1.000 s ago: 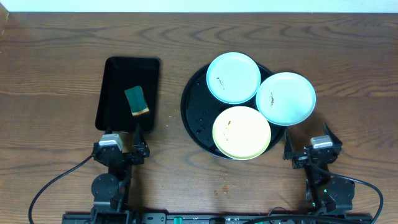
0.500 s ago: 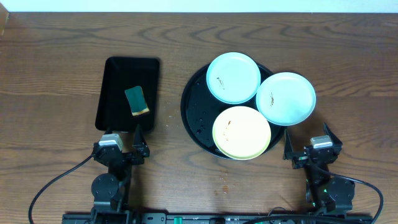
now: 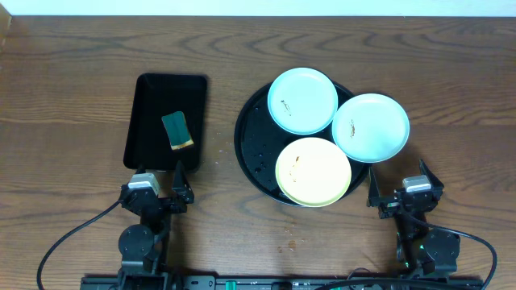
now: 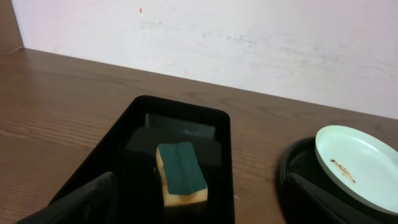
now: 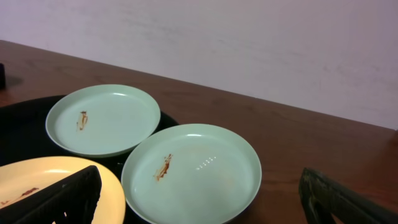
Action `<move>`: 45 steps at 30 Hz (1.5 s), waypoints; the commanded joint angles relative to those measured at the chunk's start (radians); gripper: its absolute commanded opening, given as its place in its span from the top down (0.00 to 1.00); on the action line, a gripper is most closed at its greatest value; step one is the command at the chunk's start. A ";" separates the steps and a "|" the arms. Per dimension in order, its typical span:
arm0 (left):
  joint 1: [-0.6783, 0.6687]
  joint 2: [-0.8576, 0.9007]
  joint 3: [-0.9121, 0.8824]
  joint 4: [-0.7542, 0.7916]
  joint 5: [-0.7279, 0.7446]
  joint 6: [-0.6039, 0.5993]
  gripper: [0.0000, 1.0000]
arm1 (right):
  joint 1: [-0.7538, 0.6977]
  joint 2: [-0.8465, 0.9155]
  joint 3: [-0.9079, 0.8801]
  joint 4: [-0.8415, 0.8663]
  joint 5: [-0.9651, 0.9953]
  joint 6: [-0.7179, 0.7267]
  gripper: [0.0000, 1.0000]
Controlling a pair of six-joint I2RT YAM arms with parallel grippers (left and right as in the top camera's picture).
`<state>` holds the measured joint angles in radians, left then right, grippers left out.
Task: Clean dirty plates on tray and stack at the side
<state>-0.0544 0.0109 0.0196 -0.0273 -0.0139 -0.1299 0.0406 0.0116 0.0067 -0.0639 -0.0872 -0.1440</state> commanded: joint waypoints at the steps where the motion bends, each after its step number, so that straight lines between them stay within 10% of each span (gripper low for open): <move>1: -0.002 -0.007 -0.016 -0.046 -0.013 0.013 0.16 | 0.013 -0.006 -0.001 -0.005 0.008 -0.014 0.01; 45: -0.002 -0.007 -0.011 -0.023 0.000 0.013 0.16 | 0.013 -0.006 -0.001 -0.005 0.008 -0.014 0.01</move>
<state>-0.0544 0.0109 0.0196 -0.0227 -0.0139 -0.1299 0.0406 0.0116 0.0067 -0.0639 -0.0872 -0.1440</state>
